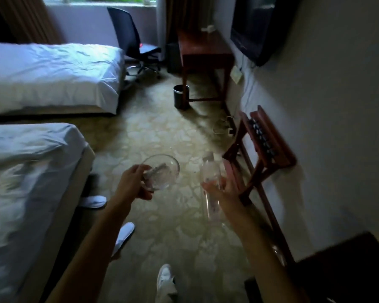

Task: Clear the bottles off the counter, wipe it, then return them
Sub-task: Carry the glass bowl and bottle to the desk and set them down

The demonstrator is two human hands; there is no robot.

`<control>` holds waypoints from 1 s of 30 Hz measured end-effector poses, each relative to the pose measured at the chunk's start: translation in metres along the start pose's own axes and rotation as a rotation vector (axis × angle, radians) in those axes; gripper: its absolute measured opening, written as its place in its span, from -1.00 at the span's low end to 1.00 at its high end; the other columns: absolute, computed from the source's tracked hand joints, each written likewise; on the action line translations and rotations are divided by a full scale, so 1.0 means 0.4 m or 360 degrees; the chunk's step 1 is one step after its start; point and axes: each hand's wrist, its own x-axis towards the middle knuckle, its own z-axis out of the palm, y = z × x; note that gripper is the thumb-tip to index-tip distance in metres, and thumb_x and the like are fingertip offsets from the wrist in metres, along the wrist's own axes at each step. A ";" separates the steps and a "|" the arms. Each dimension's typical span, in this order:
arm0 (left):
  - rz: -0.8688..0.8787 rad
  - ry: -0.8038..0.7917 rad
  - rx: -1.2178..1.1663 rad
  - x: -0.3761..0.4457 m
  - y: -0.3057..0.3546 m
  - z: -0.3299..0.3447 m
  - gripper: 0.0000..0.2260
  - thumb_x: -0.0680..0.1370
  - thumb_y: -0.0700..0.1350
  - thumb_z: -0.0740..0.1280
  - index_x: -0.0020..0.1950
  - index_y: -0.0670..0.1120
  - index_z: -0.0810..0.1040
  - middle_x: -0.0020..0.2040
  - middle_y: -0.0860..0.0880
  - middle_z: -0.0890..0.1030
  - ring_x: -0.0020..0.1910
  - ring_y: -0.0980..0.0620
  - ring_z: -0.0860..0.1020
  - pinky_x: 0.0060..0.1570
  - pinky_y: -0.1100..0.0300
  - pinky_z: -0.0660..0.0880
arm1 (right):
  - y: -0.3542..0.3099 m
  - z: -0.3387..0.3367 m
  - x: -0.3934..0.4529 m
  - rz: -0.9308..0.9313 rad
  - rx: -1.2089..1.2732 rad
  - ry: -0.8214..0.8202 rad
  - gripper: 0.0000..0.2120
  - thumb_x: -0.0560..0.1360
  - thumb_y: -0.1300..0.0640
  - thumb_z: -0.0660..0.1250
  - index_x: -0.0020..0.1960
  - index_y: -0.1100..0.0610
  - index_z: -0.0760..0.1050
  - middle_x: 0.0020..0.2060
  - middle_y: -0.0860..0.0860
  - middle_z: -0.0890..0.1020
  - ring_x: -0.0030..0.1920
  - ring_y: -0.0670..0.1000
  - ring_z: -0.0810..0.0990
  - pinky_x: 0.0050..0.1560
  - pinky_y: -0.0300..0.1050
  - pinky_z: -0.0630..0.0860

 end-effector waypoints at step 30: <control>-0.0256 0.0335 -0.0143 1.606 0.416 -0.014 -0.79 0.67 -0.10 0.11 0.11 -0.07 0.53 -0.13 -0.15 0.58 -0.46 0.03 0.49 -0.58 0.29 0.47 | -0.465 0.512 1.586 0.0181 0.0054 -0.0317 -0.42 0.32 -0.04 0.56 0.25 -0.03 0.39 0.18 -0.04 0.55 0.17 0.00 0.57 0.12 -0.04 0.55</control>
